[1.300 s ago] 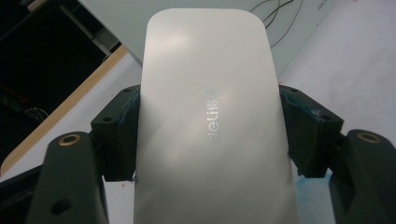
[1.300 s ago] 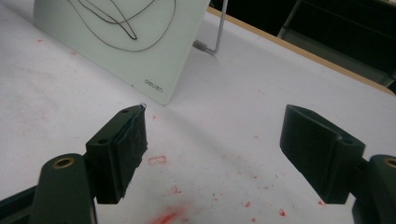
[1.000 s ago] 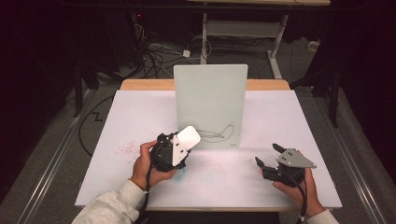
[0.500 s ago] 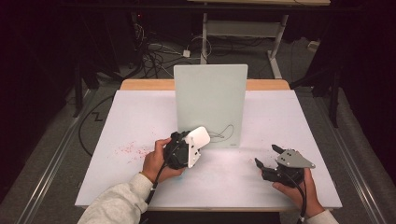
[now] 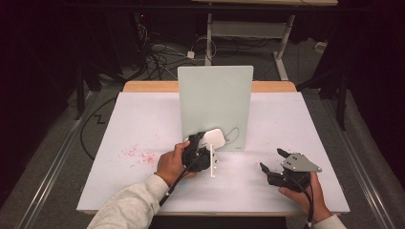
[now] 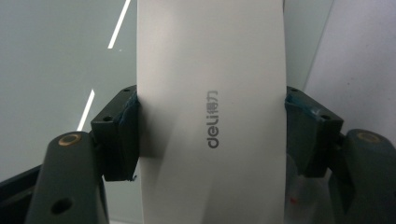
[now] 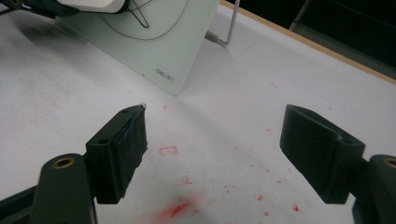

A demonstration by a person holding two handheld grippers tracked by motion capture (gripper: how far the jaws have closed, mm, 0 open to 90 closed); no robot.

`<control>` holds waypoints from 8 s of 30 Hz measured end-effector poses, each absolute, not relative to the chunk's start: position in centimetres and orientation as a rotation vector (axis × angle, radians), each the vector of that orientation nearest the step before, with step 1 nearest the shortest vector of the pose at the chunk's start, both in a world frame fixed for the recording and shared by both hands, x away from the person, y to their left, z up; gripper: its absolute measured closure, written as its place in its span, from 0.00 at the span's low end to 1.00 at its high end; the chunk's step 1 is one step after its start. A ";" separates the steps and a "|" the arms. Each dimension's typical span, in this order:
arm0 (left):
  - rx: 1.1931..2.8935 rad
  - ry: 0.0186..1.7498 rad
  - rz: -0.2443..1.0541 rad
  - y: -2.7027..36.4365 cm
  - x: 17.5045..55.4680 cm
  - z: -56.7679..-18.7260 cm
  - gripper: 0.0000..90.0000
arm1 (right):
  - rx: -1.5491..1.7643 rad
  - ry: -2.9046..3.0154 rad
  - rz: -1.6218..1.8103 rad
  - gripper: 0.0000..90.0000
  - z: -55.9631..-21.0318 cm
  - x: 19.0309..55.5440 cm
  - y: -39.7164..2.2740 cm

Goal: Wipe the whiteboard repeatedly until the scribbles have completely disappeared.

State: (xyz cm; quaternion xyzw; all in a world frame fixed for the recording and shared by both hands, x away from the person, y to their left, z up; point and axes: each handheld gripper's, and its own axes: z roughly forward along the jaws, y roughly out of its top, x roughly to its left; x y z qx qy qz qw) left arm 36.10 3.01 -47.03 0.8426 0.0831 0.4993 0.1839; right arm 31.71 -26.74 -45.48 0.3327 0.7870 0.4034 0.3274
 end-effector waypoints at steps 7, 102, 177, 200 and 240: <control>2.358 0.202 1.461 1.0 36.2 -47.6 0.32 | 0.879 2.060 1.063 0.26 -45.4 31.7 -26.8; 2.418 0.126 1.582 1.1 36.2 -48.3 0.32 | 0.885 2.087 1.057 0.26 -45.7 31.5 -26.7; 2.415 0.068 1.616 0.8 36.5 -47.8 0.32 | 0.886 2.074 1.064 0.26 -45.6 31.5 -27.1; 2.510 0.050 1.632 5.6 35.5 -49.3 0.32 | 0.897 2.080 1.064 0.26 -45.6 31.5 -26.9; 2.505 -0.049 1.689 -4.2 35.9 -49.7 0.32 | 0.929 2.039 1.088 0.25 -45.2 31.6 -27.6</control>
